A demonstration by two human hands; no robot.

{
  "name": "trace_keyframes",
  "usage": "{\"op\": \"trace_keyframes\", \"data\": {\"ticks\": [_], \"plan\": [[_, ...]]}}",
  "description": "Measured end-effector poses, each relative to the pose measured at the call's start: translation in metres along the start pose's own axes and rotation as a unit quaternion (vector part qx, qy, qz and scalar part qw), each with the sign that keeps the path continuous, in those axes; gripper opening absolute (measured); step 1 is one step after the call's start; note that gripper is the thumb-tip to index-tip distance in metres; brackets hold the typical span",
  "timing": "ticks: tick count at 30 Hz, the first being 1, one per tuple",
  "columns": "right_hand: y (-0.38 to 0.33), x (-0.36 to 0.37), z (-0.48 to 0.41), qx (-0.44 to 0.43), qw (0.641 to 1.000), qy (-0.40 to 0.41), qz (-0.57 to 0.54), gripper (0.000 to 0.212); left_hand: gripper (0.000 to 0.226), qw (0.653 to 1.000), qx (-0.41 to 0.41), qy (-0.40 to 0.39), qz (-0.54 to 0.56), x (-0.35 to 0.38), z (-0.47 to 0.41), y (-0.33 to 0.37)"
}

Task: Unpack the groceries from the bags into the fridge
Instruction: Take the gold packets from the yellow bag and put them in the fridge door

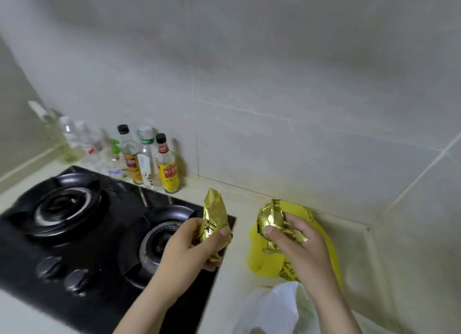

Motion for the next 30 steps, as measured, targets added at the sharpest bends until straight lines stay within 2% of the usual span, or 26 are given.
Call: {"op": "trace_keyframes", "data": {"ticks": [4,10,14,26,30], "plan": [[0.006,0.031,0.001,-0.005,0.996,-0.085,0.013,0.022,0.022,0.997,-0.019,0.071,-0.007,-0.023,0.028,-0.013],[-0.006,0.094,0.026,-0.039,0.98,-0.191,0.043,0.022,0.043,0.987,-0.033,0.158,0.009,-0.078,0.078,-0.02],[-0.019,0.147,0.052,-0.062,0.963,-0.252,0.065,0.024,0.032,0.974,-0.022,0.226,0.001,-0.122,0.114,-0.016],[-0.044,0.331,0.224,-0.131,0.873,-0.459,0.101,0.03,0.026,0.902,0.003,0.43,0.035,-0.287,0.29,-0.034],[-0.044,0.378,0.279,-0.148,0.839,-0.511,0.117,0.038,0.038,0.874,0.002,0.484,0.045,-0.323,0.347,-0.046]]}}
Point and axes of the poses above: each hand's wrist, its own z-axis away from the middle knuckle, its own x-axis out of the palm, y = z × x, the point moved 8 cm from there along -z, towards the middle knuckle, and after that the axes turned 4 degrees about x, right-handed, at the moved point
